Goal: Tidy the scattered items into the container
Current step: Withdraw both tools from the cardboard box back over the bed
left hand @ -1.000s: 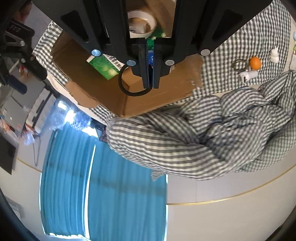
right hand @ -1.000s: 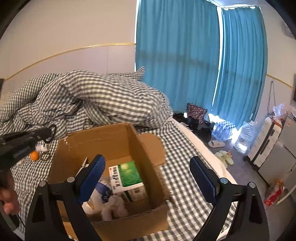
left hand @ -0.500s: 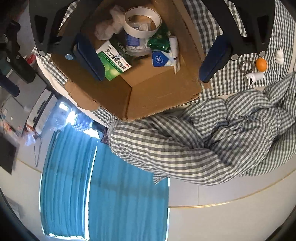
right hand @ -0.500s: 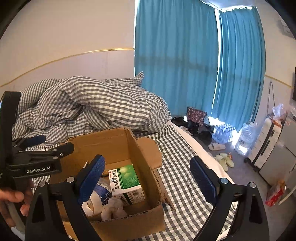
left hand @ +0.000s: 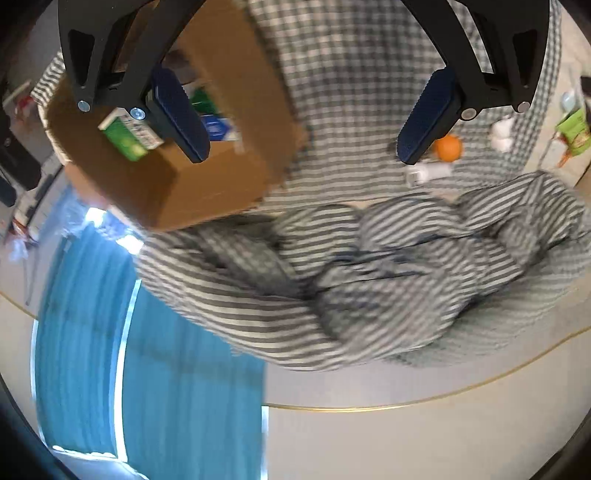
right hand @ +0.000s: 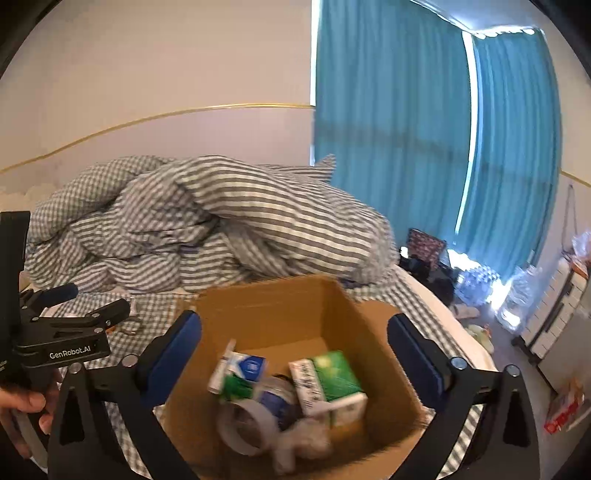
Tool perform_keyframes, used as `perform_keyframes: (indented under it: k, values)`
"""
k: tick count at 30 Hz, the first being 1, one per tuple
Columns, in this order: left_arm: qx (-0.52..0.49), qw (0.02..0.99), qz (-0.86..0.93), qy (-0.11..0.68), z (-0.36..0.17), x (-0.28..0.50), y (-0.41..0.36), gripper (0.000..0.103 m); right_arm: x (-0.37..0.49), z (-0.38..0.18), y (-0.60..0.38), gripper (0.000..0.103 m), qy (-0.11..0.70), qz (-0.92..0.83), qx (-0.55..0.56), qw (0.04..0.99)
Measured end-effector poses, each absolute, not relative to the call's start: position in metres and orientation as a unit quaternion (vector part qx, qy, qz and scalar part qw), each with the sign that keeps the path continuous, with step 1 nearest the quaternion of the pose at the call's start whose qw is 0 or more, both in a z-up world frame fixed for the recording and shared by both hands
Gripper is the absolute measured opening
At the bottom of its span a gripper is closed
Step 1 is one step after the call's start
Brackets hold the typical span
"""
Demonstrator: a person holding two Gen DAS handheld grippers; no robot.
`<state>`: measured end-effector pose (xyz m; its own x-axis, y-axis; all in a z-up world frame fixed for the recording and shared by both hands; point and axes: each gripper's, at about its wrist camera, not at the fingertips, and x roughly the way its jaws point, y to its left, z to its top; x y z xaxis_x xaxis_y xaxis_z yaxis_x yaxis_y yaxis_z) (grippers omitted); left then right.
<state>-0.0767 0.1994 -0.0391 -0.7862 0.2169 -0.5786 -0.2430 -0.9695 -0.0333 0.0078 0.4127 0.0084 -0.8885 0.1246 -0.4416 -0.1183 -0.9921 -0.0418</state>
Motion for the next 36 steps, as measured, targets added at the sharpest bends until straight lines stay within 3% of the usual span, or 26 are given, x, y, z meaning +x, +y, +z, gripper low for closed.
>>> perform_keyframes:
  k: [20,36]
  values:
    - [-0.303,-0.065,0.950,-0.042,-0.056,-0.058,-0.062,0.103,-0.047,-0.015,0.225,0.103,-0.030,0.961,-0.260,-0.093]
    - [-0.339,-0.095,0.936,-0.025,-0.117,-0.139,-0.114,0.103,-0.135,-0.073,0.141,0.103,-0.029,0.940,-0.309,-0.140]
